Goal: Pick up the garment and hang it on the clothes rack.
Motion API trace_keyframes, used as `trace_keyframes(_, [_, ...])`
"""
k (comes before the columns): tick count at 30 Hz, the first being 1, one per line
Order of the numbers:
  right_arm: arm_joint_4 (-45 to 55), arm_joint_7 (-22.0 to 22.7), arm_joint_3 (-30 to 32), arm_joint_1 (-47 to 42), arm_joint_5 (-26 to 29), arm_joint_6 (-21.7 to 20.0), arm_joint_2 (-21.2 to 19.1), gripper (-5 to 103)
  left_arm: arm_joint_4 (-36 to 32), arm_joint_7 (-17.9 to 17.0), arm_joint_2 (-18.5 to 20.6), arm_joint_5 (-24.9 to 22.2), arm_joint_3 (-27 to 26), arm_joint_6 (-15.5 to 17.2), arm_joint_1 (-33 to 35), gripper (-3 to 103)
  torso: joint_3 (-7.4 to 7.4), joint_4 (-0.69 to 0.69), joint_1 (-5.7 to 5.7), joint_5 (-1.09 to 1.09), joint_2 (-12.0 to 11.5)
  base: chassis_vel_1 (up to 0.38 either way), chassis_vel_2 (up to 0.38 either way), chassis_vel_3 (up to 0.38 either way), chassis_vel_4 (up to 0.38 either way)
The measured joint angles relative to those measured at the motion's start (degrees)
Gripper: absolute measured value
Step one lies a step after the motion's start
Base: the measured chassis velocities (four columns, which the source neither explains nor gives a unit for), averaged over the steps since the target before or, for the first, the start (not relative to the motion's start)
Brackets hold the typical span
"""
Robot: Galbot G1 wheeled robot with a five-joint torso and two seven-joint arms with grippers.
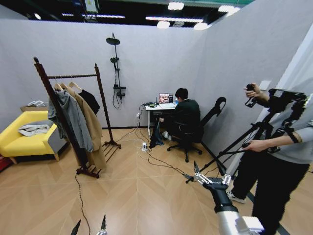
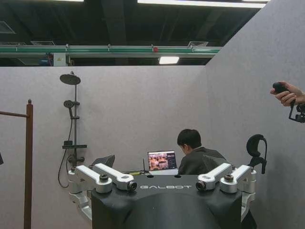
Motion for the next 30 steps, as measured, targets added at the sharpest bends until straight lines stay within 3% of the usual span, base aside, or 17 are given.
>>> trace_keyframes(20, [-1.0, -1.0, 0.0, 1.2, 1.3, 0.0, -0.3, 100, 0.0, 0.0, 0.0, 0.0, 0.0, 0.0, 0.0, 100, 0.0, 0.0, -0.01, 0.0, 0.0, 0.0, 0.0, 0.0, 0.0])
trace_keyframes(30, [-1.9, -1.4, -0.3, 2.4, 1.7, -0.3, -0.9, 100, 0.0, 0.0, 0.0, 0.0, 0.0, 0.0, 0.0, 100, -0.01, 0.01, -0.02, 0.0, 0.0, -0.118, 0.103, 0.116, -0.115])
